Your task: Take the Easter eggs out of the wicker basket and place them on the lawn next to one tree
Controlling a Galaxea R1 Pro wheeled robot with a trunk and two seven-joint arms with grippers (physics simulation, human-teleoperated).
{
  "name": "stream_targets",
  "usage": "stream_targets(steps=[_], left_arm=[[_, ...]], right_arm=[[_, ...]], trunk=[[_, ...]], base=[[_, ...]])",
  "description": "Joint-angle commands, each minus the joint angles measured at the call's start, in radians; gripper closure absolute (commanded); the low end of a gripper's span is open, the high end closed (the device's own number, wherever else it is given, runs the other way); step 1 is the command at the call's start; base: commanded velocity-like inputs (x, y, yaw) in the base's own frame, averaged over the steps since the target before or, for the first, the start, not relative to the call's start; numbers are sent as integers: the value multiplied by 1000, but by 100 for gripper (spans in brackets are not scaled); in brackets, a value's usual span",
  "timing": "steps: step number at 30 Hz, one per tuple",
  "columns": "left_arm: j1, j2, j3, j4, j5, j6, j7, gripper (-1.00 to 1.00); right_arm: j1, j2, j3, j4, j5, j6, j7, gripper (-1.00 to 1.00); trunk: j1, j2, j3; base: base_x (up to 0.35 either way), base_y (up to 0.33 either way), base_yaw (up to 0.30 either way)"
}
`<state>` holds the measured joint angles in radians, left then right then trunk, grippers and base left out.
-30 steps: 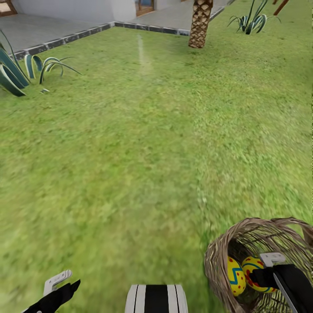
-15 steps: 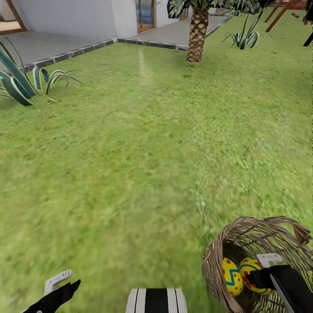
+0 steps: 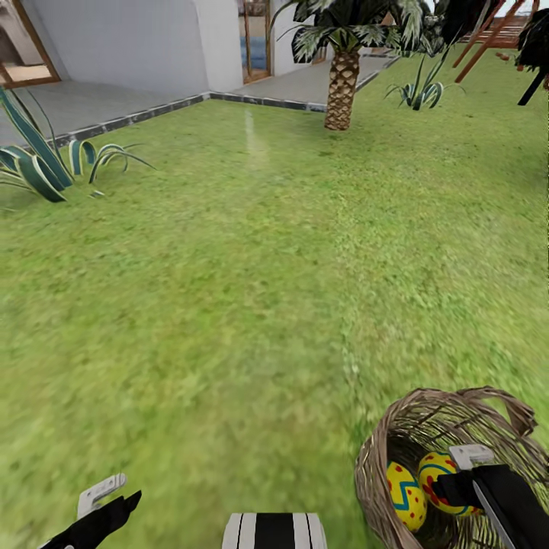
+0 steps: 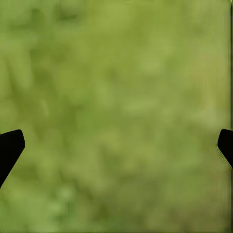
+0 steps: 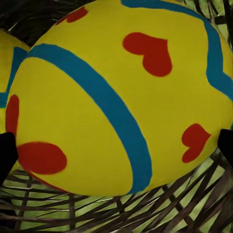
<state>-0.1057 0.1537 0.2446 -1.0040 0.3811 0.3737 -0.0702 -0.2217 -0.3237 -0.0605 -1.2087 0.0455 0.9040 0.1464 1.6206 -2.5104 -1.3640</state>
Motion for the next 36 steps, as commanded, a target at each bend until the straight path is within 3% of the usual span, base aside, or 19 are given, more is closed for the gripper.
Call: stream_targets(steps=[1,36], left_arm=[[0,0,2,-1,5,7,-3,-100],[-1,0,4,-3,7,7,-5,-100]], right_arm=[[-1,0,-1,0,5,4,5,100],[0,3,-1,10,4,3,7,100]], trunk=[[-1,0,3],[-16,8,139]], base=[[0,0,0],[-100,22,0]])
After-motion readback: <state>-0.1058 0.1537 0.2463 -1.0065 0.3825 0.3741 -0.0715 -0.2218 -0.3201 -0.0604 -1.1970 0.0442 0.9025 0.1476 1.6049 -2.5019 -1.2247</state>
